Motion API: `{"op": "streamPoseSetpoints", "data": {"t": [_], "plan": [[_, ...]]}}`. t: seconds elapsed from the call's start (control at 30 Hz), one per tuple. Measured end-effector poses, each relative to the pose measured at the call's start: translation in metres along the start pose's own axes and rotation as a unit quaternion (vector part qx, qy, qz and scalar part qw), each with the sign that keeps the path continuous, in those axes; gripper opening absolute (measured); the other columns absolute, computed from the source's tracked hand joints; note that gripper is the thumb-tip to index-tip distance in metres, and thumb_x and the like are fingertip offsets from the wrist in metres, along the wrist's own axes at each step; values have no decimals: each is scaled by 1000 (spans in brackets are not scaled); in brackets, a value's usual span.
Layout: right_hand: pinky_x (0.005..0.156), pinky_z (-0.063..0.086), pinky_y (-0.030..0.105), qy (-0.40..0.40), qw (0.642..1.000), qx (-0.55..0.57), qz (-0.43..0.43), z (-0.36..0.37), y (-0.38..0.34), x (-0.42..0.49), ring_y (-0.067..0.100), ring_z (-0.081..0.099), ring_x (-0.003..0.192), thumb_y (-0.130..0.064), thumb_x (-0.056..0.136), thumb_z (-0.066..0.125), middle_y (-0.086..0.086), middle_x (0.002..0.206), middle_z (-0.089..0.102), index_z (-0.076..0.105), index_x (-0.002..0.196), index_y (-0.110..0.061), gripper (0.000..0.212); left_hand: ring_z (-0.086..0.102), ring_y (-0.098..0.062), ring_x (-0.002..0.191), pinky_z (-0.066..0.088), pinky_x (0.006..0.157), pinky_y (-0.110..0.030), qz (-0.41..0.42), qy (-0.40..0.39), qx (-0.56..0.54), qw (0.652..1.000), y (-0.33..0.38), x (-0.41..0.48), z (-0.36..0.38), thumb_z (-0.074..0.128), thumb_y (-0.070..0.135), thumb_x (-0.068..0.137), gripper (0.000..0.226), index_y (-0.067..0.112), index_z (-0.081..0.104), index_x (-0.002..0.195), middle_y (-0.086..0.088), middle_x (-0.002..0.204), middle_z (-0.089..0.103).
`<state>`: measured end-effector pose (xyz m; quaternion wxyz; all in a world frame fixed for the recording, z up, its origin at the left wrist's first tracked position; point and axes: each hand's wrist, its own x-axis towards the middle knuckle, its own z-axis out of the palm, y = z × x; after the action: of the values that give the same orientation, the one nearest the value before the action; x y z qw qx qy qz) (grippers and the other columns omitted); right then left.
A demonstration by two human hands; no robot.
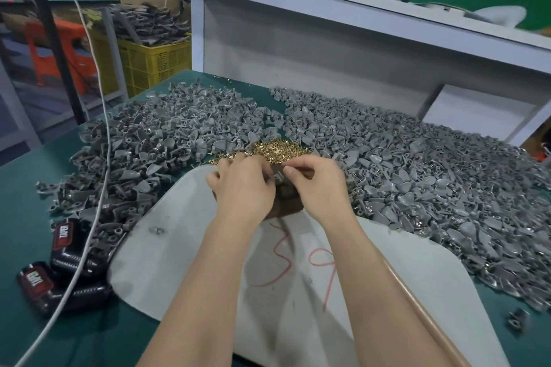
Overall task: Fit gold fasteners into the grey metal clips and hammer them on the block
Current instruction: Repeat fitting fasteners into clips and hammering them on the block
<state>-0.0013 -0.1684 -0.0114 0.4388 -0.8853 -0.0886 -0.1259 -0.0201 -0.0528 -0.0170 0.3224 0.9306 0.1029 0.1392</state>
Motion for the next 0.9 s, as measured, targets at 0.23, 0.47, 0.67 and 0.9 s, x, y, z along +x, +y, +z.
{"op": "streamPoseSetpoints", "data": {"t": [0.23,0.47,0.67,0.9], "plan": [[73,33,15,-11,992,-116,-40,7,0,-1,10,49,79,-10,87,64,-5,86,53,71,89,-9,8,41,-25,111,20,78,-33,4,2,6,1000,-3,2,1,55,26,89,12,32,65,88,7,105,65],[80,39,23,-15,988,-148,-45,10,-3,1,11,50,82,-12,89,61,-6,87,52,70,88,-10,10,43,-23,107,21,77,-33,12,17,11,1000,-3,2,1,56,22,88,15,31,60,77,5,98,65],[82,41,27,3,992,-126,-33,14,-2,-3,14,51,84,-11,89,61,-6,87,51,68,87,-9,8,44,-23,108,20,77,-33,20,27,17,999,-2,1,1,56,22,88,14,32,59,78,5,97,64],[83,41,28,-5,991,-132,-21,15,-6,-2,18,54,90,-11,90,60,1,96,53,67,86,-7,9,44,-24,109,20,77,-33,19,21,18,999,-1,1,-1,55,20,87,14,29,64,82,4,98,64]]}}
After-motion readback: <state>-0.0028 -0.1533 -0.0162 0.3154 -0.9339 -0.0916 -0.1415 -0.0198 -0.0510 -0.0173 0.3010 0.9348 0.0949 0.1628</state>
